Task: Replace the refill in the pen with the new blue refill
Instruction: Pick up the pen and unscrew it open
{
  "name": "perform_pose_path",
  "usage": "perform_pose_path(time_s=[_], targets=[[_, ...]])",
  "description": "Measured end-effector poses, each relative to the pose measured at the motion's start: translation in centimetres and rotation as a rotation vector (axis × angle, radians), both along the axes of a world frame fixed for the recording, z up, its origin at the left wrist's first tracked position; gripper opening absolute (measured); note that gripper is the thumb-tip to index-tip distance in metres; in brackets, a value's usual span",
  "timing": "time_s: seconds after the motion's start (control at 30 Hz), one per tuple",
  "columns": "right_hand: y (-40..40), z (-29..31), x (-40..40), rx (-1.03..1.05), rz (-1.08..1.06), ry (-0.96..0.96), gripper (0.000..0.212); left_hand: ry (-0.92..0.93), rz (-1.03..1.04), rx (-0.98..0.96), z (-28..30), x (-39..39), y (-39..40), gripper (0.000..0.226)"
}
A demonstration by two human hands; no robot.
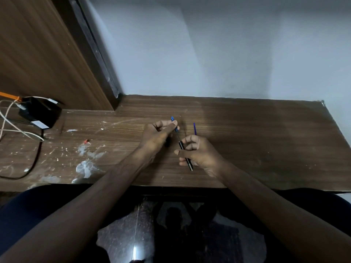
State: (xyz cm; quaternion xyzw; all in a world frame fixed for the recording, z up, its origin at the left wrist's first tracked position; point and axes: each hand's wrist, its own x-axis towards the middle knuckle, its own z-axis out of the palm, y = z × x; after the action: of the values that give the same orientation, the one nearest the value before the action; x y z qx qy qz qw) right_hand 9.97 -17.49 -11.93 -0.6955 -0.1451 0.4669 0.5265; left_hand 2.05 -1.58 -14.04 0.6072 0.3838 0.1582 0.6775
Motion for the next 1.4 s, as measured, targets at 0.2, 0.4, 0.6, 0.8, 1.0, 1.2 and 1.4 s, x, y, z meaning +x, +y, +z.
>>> perform_pose_path(time_s=[0.2,0.4,0.6,0.8,1.0,1.2,1.4], targets=[[-0.1,-0.7,0.2,-0.021,0.026,-0.029,0.018,0.041,0.044,0.013,0.0,0.1,1.0,0.018],[0.1,-1.1,0.5,-0.091,0.015,-0.012,0.018,0.083,0.102,0.084,-0.2,-0.1,2.0,0.021],[0.7,-1.3,0.8,-0.144,-0.084,0.034,0.014,0.277,-0.091,0.211,-1.3,-0.6,1.6,0.019],[0.8,-1.3,0.8,-0.153,-0.103,0.046,0.018,0.507,-0.280,0.665,-1.8,0.0,0.1,0.020],[0.3,-1.6,0.8,-0.154,-0.099,0.062,0.021,0.544,-0.332,0.720,-2.7,0.2,-0.8,0.021],[0.0,-1.1,0.6,-0.121,-0.059,0.077,0.014,0.394,-0.285,0.714,-0.3,0.7,-0.1,0.032],[-0.1,-1.1,0.4,-0.122,0.003,0.016,0.015,0.360,-0.377,0.472,0.2,0.7,-0.3,0.022]])
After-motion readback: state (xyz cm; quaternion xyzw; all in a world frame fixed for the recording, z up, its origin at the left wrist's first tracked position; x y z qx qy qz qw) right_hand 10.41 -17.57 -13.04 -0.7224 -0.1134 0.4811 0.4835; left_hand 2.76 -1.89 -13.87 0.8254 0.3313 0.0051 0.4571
